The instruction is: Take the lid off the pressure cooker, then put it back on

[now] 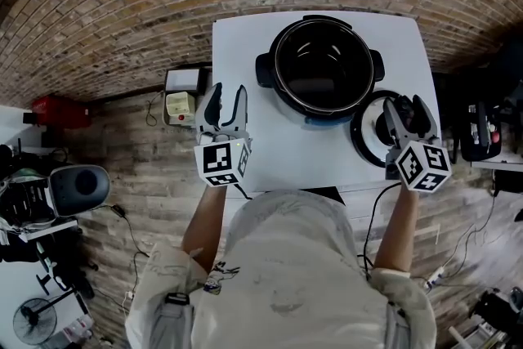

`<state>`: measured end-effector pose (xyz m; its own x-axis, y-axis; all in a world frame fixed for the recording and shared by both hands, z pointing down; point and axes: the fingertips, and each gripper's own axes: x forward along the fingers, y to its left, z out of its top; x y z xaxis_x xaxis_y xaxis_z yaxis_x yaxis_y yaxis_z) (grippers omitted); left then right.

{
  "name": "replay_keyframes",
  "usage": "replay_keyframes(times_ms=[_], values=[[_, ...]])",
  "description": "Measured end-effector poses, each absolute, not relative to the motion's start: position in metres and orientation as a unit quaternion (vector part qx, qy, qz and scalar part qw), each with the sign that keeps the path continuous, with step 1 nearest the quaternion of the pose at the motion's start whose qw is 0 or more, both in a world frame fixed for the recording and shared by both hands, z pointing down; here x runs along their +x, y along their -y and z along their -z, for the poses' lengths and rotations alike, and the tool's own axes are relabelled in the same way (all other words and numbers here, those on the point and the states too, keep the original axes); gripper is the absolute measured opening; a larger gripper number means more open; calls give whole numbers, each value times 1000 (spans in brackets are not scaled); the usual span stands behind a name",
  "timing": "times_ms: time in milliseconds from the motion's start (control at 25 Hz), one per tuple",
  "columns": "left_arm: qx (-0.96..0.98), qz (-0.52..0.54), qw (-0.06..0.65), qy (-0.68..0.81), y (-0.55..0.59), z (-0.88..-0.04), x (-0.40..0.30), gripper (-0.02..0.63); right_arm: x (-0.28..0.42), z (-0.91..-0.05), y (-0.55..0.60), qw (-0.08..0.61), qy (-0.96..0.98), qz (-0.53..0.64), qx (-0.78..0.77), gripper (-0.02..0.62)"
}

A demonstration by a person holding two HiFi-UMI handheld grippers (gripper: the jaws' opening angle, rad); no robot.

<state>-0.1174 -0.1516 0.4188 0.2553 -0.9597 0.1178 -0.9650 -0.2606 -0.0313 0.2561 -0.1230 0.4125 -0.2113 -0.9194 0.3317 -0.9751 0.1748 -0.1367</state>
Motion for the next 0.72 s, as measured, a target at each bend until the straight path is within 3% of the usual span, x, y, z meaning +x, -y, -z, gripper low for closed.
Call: replay_keyframes(times_ms=[160, 360, 720], values=[[806, -33, 58, 588, 156, -419, -115, 201, 258, -414, 125, 111, 764, -154, 616, 357], [834, 43, 209, 508, 163, -433, -107, 202, 261, -418, 123, 166, 774, -139, 595, 362], [836, 104, 323, 430, 176, -435, -101, 204, 276, -439, 110, 285, 782, -133, 539, 373]])
